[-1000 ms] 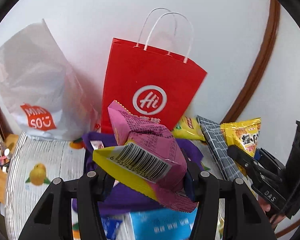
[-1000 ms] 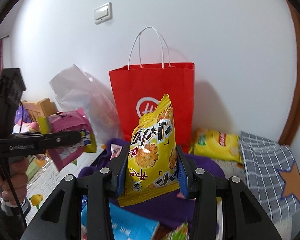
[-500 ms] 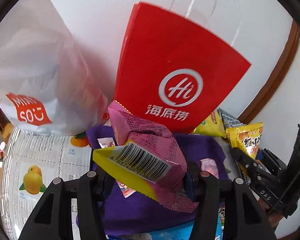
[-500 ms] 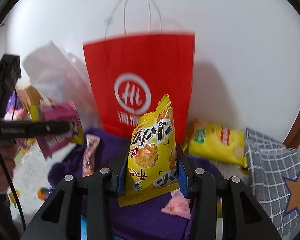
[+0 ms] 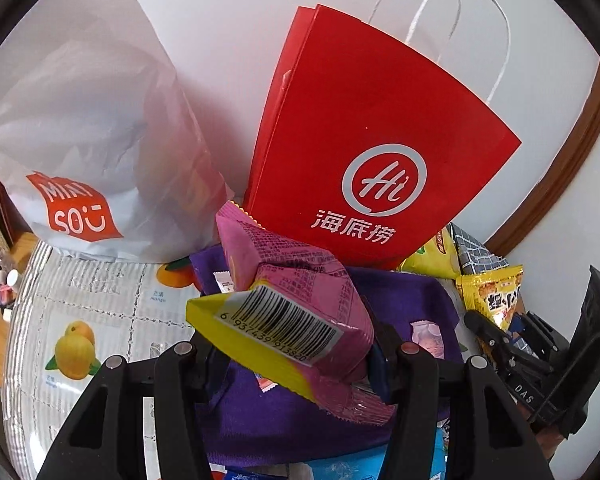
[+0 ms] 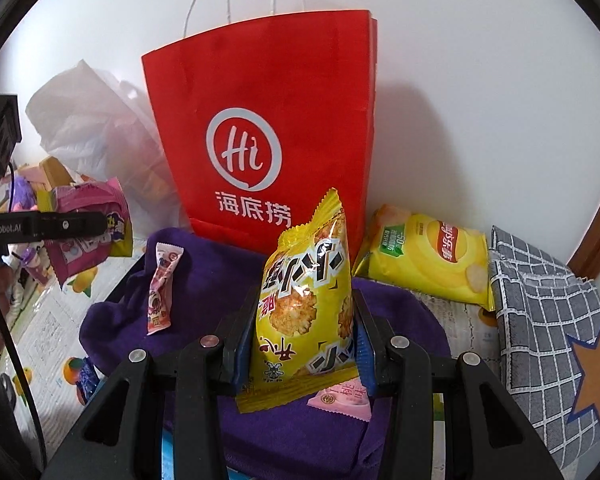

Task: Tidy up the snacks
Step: 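Carry both held bags up over the purple towel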

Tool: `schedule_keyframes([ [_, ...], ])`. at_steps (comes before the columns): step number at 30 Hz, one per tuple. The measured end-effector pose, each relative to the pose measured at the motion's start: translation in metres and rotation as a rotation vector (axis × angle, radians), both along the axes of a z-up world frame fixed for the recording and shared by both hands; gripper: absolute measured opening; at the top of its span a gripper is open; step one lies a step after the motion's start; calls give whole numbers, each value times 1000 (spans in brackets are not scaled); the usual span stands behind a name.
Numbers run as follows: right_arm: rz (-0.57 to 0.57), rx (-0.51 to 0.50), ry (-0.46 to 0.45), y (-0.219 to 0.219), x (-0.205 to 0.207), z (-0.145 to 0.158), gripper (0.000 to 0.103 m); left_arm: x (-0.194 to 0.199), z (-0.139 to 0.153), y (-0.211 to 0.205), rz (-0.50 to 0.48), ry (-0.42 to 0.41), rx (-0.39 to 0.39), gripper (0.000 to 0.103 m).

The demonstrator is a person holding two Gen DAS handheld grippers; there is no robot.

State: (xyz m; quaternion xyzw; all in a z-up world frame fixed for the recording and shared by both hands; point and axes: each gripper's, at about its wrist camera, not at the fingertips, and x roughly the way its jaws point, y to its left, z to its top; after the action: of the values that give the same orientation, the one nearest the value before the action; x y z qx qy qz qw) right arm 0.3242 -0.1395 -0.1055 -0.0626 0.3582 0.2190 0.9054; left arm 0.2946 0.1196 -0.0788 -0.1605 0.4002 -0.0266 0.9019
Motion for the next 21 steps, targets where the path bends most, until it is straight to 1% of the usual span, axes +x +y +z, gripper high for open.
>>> schedule_keyframes([
  [9,-4,-29,28,4,3,-7,42,-3,4,4,7,-7,-4,53],
  [14,-4,-21,44,2,5,-9,42,-2,4,4,7,-4,-4,53],
  [17,15,7,61,1,5,-9,43,-3,5,4,4,-4,0,53],
  [21,14,-29,62,3,4,-12,43,-3,6,3,3,-6,3,53],
])
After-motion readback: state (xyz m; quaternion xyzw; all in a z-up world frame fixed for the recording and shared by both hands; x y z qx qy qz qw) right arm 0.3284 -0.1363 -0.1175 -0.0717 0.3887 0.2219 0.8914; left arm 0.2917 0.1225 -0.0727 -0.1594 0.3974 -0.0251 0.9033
